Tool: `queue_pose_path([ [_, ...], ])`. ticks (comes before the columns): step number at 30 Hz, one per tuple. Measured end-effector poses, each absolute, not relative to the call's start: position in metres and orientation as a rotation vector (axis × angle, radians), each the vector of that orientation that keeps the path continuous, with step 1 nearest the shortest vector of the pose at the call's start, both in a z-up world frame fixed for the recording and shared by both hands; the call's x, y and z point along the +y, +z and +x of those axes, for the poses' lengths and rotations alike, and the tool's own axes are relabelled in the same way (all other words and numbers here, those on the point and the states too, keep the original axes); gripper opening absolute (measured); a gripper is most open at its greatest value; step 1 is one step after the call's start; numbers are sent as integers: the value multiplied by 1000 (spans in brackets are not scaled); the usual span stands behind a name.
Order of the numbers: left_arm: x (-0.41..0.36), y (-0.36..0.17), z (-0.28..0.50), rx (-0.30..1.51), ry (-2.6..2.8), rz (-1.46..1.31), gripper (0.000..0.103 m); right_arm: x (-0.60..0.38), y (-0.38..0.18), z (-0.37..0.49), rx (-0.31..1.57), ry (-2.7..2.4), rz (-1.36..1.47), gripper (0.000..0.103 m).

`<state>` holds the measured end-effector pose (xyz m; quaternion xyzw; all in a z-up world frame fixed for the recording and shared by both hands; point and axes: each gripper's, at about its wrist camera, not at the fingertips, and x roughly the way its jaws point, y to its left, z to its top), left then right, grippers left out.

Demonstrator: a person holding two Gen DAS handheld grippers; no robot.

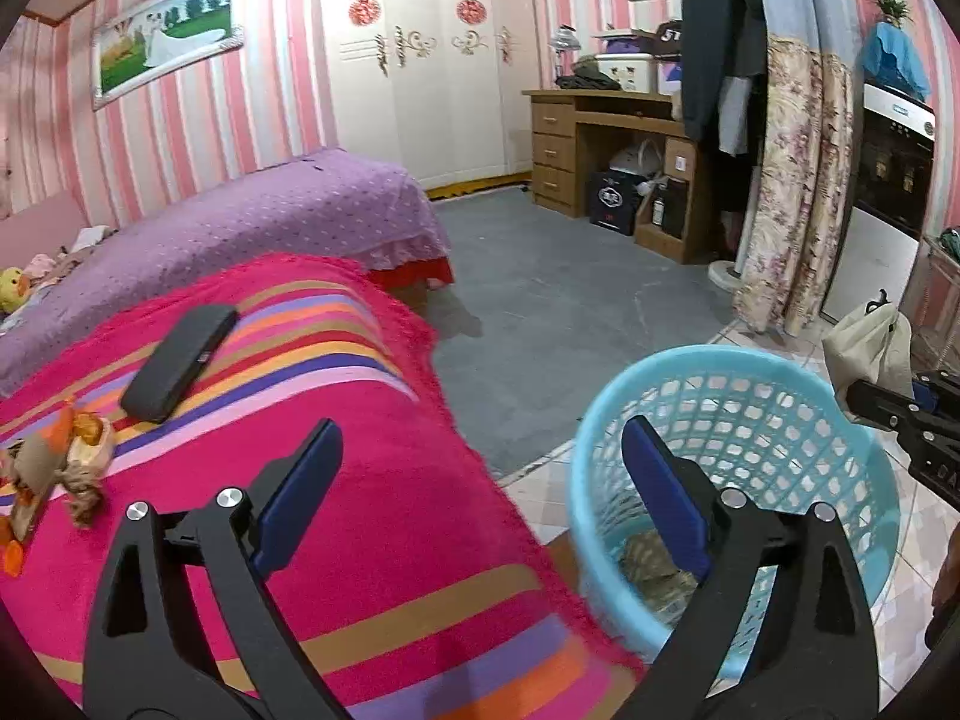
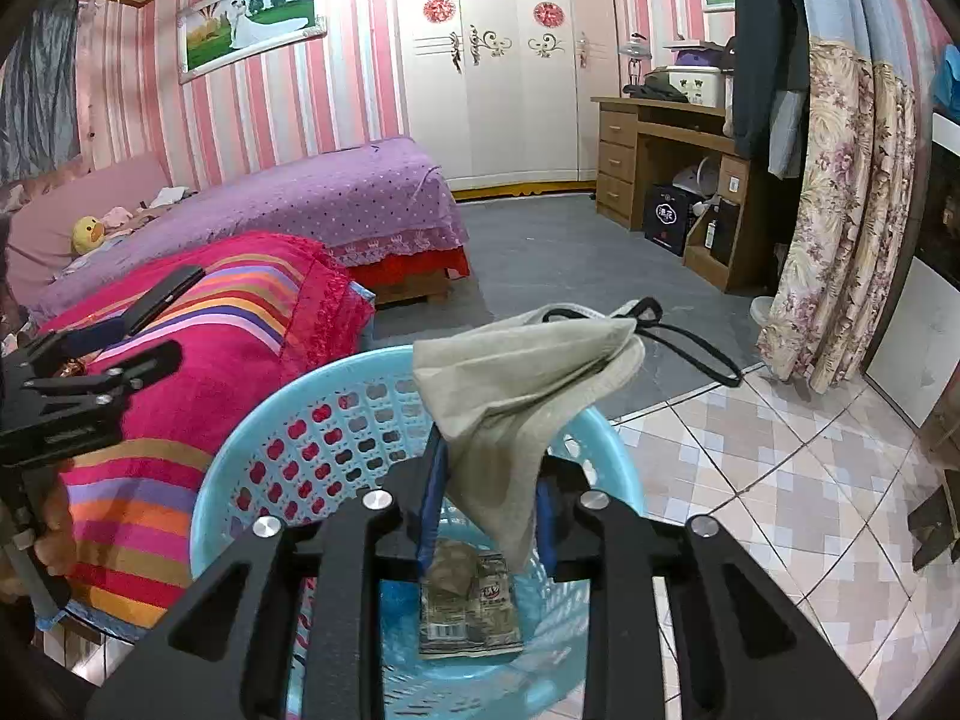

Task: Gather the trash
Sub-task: 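Move both tools back over the bed toward the orange cap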

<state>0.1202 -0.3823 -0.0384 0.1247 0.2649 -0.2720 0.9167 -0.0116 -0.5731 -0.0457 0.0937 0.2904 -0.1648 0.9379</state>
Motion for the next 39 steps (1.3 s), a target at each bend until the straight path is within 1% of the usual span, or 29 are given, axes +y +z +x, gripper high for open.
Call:
queue_pose_path([
  [1, -377, -36, 120, 537, -549, 257, 91, -573, -46, -10, 593, -335, 197, 37],
  [2, -371, -34, 119, 529, -539, 257, 91, -572, -47, -9, 593, -335, 201, 48],
  [3, -367, -33, 117, 524, -533, 257, 92, -572, -47, -8, 594, -340, 200, 54],
  [4, -361, -31, 116, 516, -523, 259, 92, -571, -48, -8, 595, -348, 201, 62],
  [6, -351, -27, 114, 502, -506, 263, 92, -569, -47, -8, 590, -347, 207, 68],
  [8, -340, -22, 112, 495, -492, 262, 92, -567, -43, -10, 575, -350, 217, 80],
  [11, -321, -14, 112, 491, -469, 245, 92, -559, -32, -12, 537, -344, 227, 88],
  [16, -284, -1, 108, 475, -420, 232, 93, -529, -14, -6, 500, -303, 208, 90],
  [19, -253, 8, 107, 464, -375, 216, 95, -507, -5, 0, 485, -275, 188, 93],
  [28, -150, 24, 114, 449, -213, 189, 97, -432, 9, 35, 478, -151, 140, 93],
  [39, -33, 7, 151, 526, -77, 97, 97, -356, 3, 76, 518, -71, 73, 93],
])
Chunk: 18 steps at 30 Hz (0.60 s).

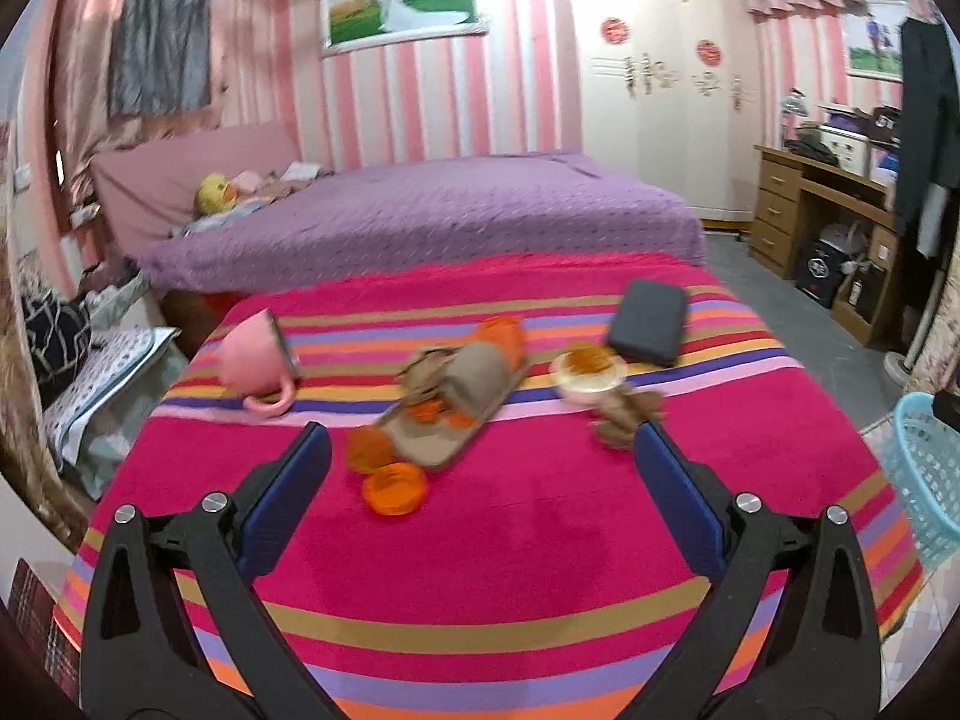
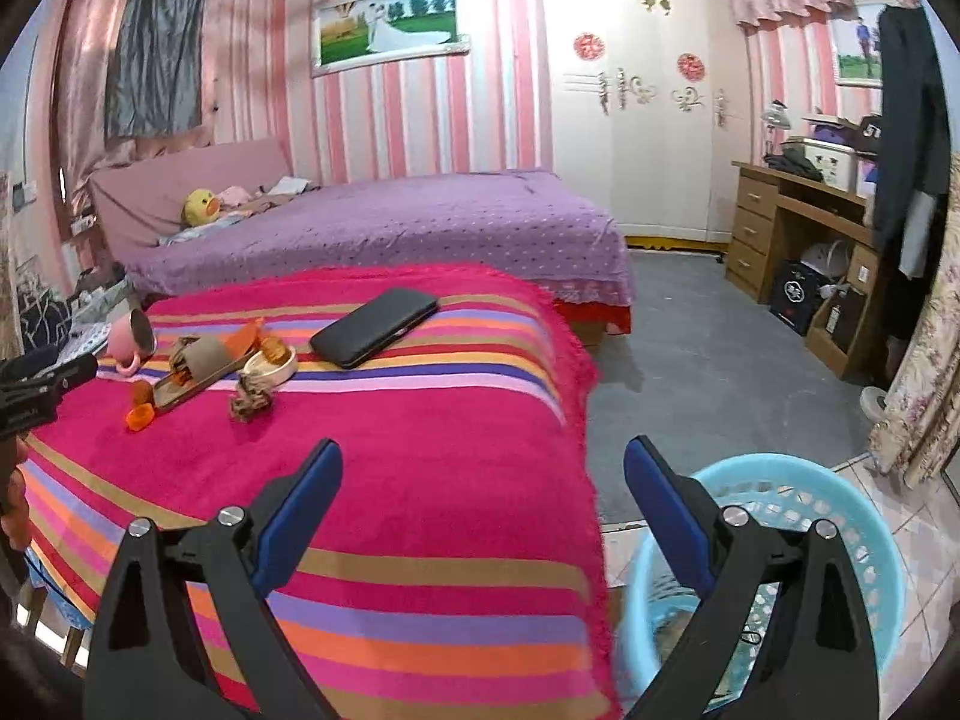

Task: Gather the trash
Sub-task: 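Move both tools back over the bed toward the orange cap, then grasp the orange cap with the left tool while the right tool grasps the crumpled brown paper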

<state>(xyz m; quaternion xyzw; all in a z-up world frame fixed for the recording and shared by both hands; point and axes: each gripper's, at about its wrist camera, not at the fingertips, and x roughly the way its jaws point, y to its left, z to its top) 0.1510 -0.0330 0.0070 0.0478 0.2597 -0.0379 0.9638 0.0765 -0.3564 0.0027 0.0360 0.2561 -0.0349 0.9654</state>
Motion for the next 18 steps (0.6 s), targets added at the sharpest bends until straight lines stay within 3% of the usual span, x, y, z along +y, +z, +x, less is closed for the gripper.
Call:
queue_pose_path([
  [10, 36, -38, 187, 614, 22, 82, 97, -309, -12, 115, 548, -29, 69, 93],
  [18, 46, -74, 218, 719, 24, 54, 97, -273, -28, 150, 585, -5, 41, 93],
])
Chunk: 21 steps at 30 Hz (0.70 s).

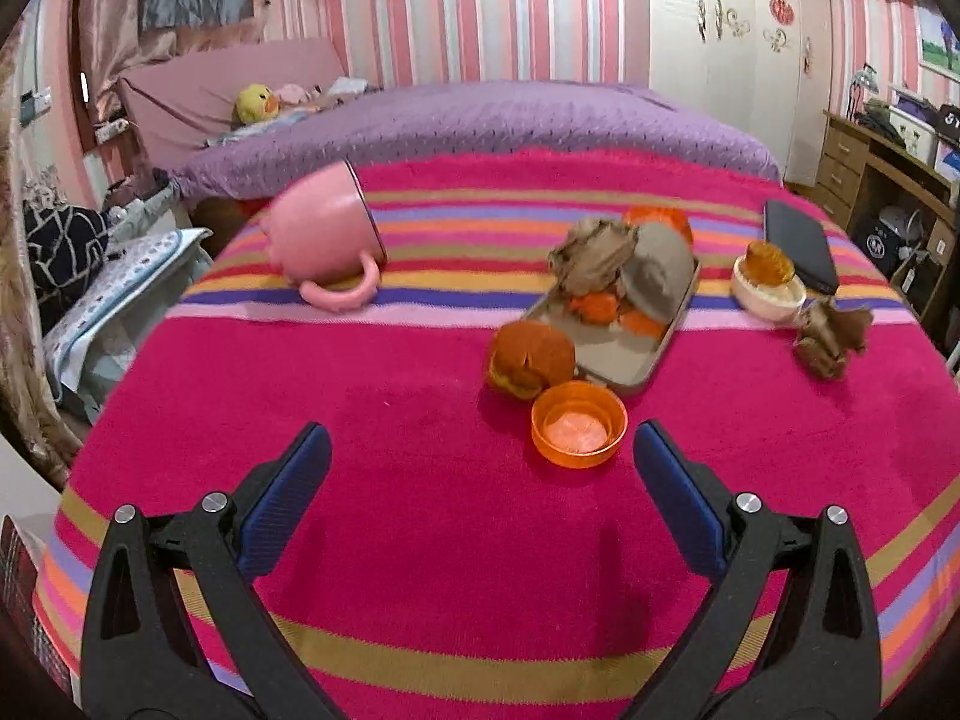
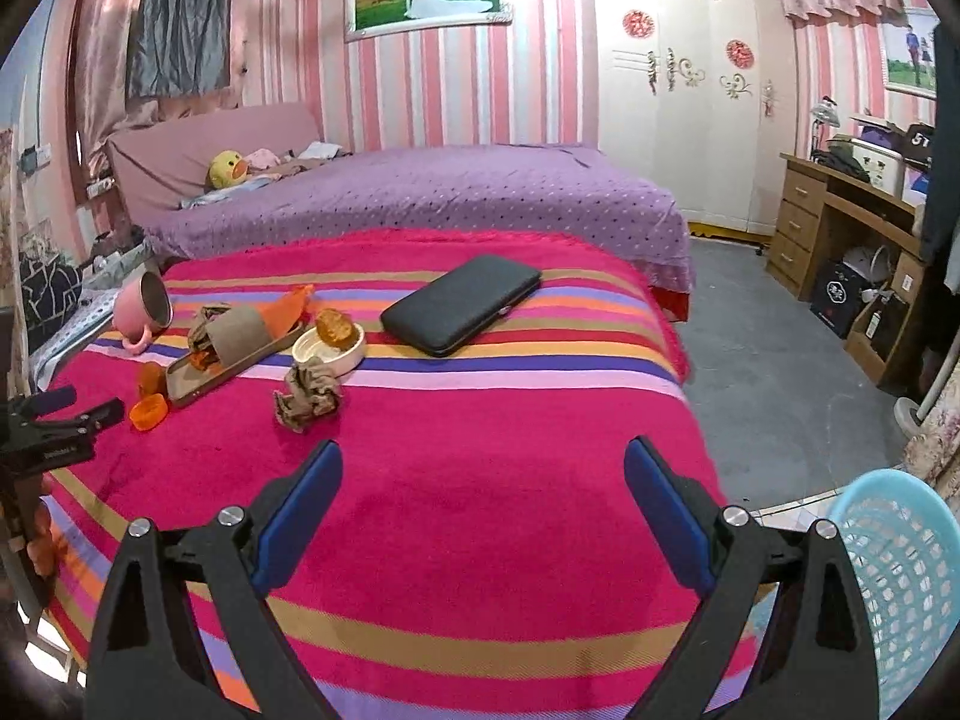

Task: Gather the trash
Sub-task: 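Grasp the orange cap with the left tool while the right tool grasps the crumpled brown paper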

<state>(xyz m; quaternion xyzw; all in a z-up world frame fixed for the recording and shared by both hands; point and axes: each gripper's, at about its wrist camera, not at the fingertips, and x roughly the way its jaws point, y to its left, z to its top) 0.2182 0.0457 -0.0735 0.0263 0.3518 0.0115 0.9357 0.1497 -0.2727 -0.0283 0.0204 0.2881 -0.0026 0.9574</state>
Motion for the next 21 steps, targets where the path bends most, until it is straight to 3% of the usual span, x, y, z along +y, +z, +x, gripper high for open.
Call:
queue_pose_path([
  [5, 37, -74, 229, 740, -22, 44, 97, -259, -34, 166, 610, -4, 20, 93],
  [7, 29, -78, 236, 769, -29, 57, 90, -258, -36, 171, 618, -4, 31, 93],
  [12, 15, -87, 246, 833, -66, 84, 55, -250, -38, 181, 628, 3, 47, 93],
  [15, 16, -87, 243, 830, -79, 75, 39, -241, -38, 183, 629, 15, 33, 93],
  [21, 32, -79, 228, 801, -42, 65, 39, -220, -43, 189, 649, 54, 6, 93],
])
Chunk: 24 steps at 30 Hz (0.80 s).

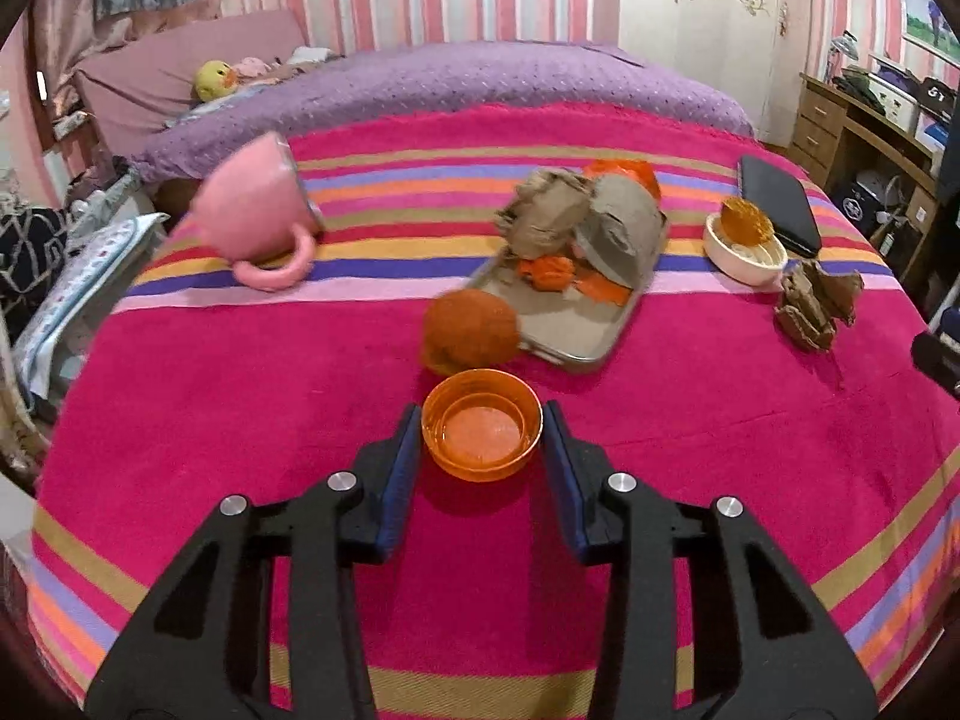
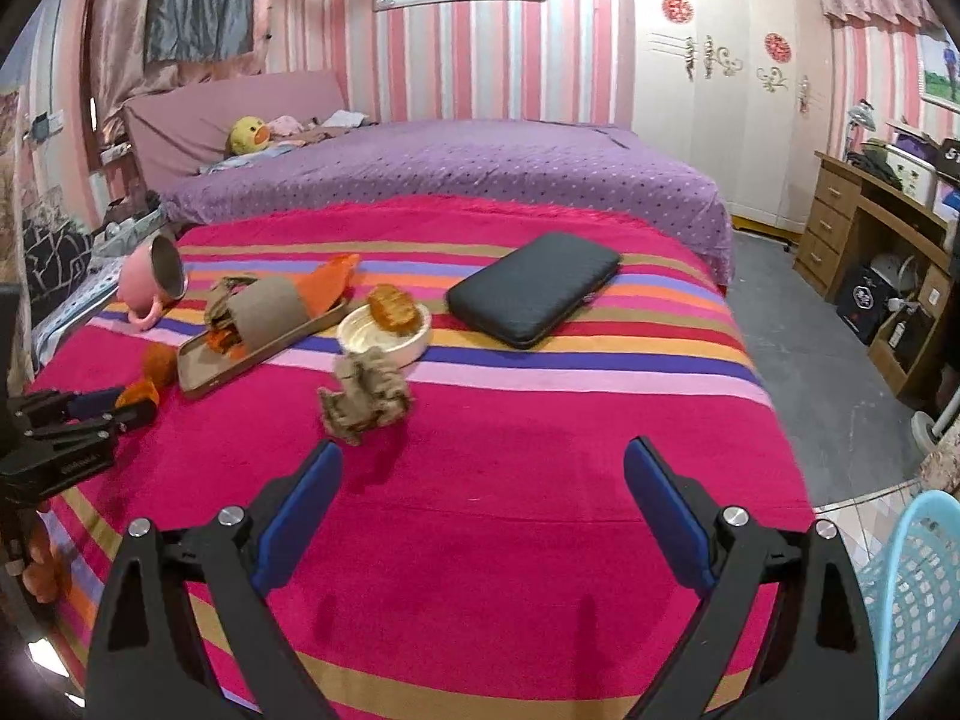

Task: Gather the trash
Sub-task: 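Grasp the orange cap with the left tool while the right tool grasps the crumpled brown paper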

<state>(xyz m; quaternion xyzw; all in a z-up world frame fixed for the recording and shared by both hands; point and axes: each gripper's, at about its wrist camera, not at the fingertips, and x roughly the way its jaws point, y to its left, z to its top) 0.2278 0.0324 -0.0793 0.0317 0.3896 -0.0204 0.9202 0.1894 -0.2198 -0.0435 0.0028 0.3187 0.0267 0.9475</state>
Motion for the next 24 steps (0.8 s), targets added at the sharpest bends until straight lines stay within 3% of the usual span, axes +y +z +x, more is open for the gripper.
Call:
queue_pose_path([
  [10, 82, -48, 212, 680, 129, 29, 39, -174, -52, 227, 712, 123, -64, 91],
  [12, 89, -45, 212, 676, 140, 16, 39, -164, -56, 238, 734, 127, -89, 82],
  [14, 90, -43, 210, 667, 152, 27, 39, -159, -61, 245, 754, 134, -99, 60],
  [16, 89, -42, 210, 658, 160, 43, 39, -155, -68, 251, 785, 147, -95, 49],
  [19, 85, -41, 210, 657, 157, 53, 39, -158, -66, 247, 761, 162, -79, 41],
  [24, 72, -35, 206, 644, 134, 69, 39, -169, -57, 233, 723, 157, -73, 41],
])
